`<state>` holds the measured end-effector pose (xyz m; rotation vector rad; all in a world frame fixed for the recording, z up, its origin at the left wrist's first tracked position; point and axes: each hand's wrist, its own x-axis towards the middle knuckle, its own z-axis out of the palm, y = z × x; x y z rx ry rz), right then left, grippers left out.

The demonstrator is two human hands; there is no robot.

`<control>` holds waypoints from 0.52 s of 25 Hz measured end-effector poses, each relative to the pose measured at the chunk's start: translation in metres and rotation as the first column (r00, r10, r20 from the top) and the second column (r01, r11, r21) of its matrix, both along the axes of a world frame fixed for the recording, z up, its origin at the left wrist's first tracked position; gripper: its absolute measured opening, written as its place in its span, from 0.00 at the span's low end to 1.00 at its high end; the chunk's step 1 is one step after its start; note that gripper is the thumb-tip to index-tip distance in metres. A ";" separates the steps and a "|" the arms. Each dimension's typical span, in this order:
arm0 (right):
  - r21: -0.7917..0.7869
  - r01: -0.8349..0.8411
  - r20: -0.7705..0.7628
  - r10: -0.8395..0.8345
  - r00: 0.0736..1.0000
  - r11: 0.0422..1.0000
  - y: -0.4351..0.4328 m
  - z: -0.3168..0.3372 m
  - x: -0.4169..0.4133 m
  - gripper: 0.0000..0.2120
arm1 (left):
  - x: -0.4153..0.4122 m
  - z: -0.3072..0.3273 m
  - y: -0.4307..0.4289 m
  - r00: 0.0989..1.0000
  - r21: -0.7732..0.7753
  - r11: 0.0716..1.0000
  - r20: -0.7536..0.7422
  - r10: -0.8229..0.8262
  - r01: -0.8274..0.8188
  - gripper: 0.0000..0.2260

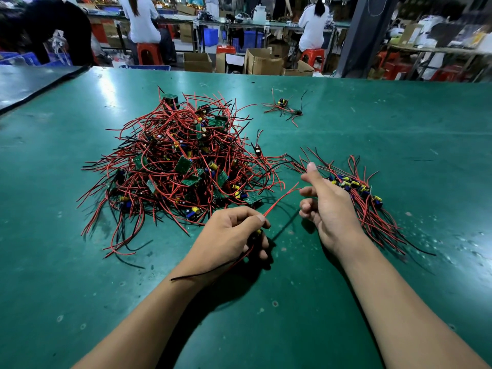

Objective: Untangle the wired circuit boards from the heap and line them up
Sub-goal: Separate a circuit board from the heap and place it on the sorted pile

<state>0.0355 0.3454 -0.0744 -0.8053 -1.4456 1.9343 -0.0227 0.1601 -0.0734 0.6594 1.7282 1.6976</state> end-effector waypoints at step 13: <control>0.439 -0.614 0.185 0.603 0.776 0.656 -0.028 0.016 0.012 0.07 | -0.002 0.007 -0.003 0.988 0.154 0.987 0.151 0.027 -0.051 0.12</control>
